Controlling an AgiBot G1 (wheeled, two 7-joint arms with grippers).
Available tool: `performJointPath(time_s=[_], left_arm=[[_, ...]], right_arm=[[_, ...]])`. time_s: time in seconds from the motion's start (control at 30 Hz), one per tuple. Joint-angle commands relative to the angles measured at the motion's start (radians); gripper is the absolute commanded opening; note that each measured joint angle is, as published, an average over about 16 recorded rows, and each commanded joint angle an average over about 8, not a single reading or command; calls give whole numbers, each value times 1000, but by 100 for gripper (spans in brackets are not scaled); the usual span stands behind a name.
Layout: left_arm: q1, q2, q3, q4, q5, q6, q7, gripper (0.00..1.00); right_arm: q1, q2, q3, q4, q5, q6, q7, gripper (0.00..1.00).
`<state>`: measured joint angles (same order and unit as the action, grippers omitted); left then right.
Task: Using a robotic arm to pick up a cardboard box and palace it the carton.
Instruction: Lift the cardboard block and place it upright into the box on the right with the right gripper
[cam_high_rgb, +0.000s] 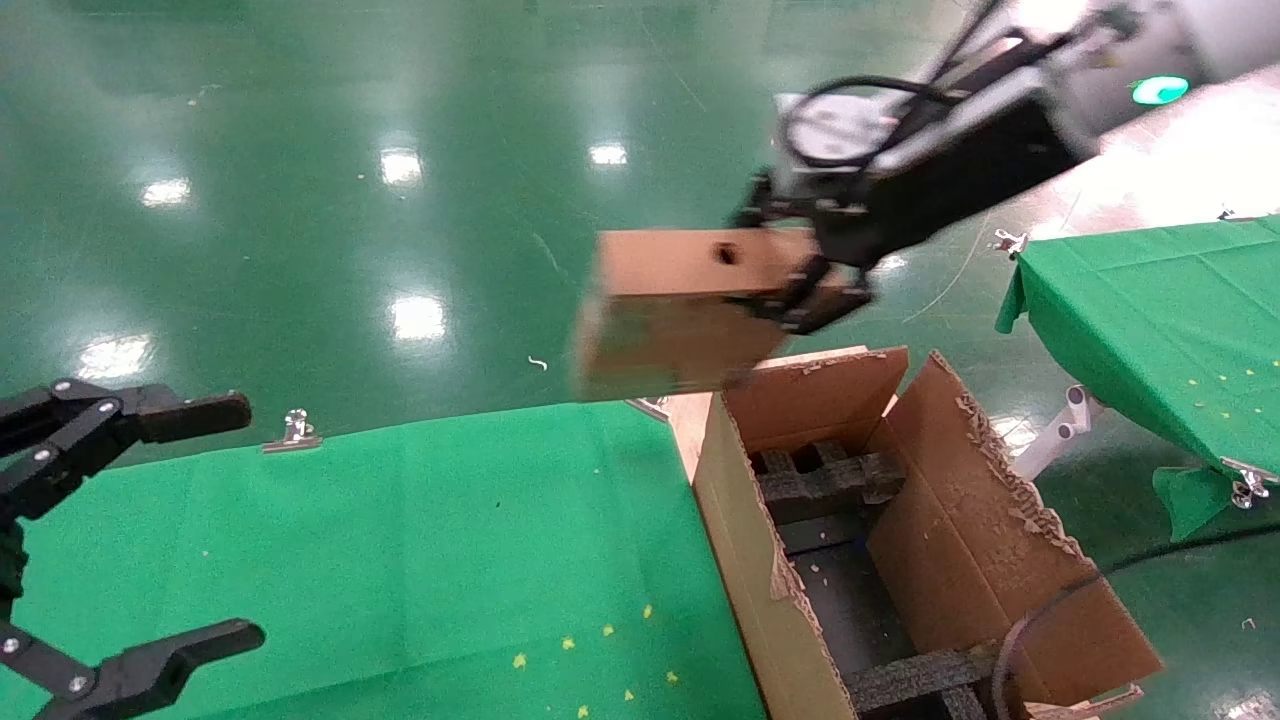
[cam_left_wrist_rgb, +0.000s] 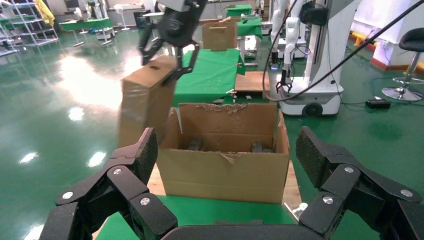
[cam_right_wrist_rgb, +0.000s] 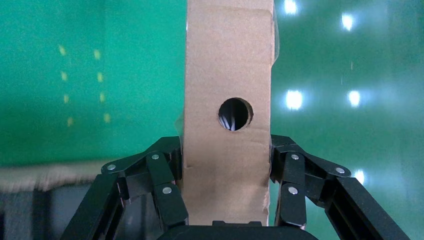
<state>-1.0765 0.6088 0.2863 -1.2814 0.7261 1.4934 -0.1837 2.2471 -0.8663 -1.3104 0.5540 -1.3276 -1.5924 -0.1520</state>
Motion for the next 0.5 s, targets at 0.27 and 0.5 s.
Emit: performJointPath(time_s=[0.27,0.5], left_arm=[[0,0,1,0,0,0,0,100],[0,0,1,0,-1,0,1,100]], right_arm=[[92,169,-149,43,-60,-1,53,0],[108,289,-237,122,-57,11,138,0]])
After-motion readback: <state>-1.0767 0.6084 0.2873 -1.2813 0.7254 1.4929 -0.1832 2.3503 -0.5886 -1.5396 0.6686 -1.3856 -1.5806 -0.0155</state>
